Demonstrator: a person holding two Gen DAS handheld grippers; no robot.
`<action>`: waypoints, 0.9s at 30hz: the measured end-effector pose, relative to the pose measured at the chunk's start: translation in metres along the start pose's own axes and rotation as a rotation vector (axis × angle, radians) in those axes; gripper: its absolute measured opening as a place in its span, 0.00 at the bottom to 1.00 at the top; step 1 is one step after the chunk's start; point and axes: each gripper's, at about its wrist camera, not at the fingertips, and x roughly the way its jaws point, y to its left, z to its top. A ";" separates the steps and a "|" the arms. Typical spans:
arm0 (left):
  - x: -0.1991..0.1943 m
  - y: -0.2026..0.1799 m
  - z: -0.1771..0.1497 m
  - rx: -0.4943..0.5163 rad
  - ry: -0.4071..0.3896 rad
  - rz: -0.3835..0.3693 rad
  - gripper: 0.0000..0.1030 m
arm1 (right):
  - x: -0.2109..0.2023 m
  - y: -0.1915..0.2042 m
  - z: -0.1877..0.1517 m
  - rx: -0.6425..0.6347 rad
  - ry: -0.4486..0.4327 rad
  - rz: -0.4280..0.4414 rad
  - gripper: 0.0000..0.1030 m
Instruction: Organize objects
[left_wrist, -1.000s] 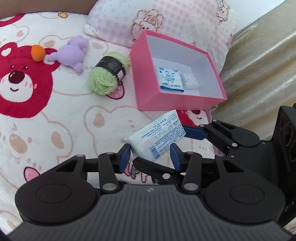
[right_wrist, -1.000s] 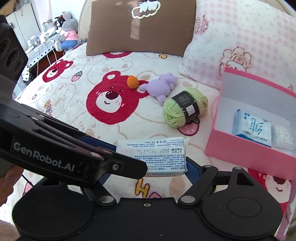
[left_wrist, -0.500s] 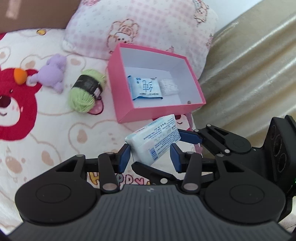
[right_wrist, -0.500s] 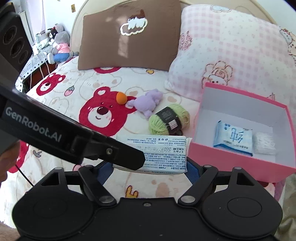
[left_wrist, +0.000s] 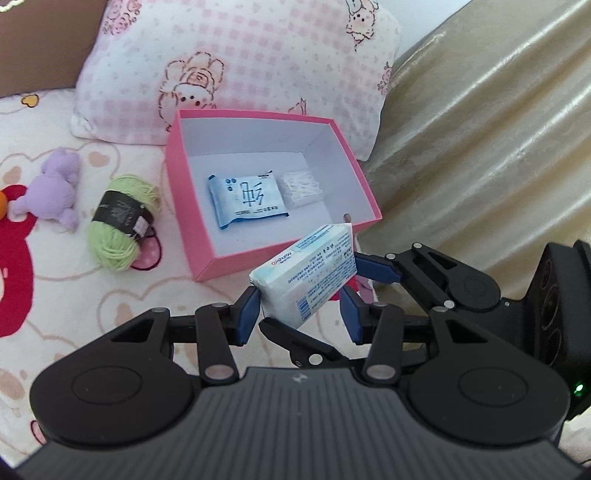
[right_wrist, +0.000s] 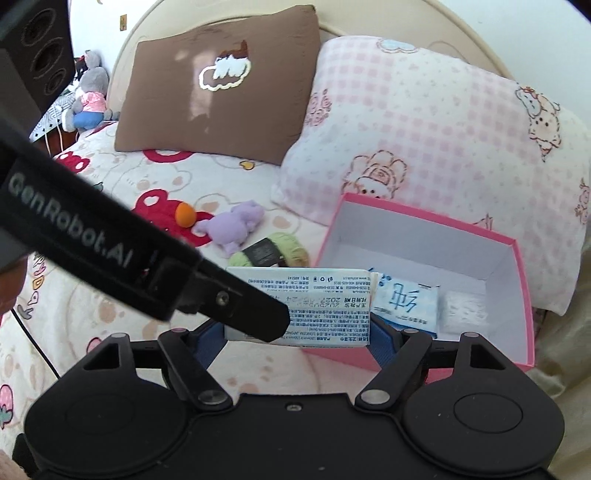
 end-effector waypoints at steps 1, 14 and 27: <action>0.004 -0.002 0.004 0.001 0.006 -0.001 0.44 | 0.001 -0.005 0.001 0.007 -0.004 0.001 0.80; 0.030 -0.032 0.047 0.042 0.008 -0.003 0.44 | 0.001 -0.064 0.020 0.058 -0.031 0.031 0.79; 0.063 -0.036 0.093 0.029 -0.009 0.051 0.49 | 0.038 -0.116 0.045 0.045 -0.025 0.120 0.79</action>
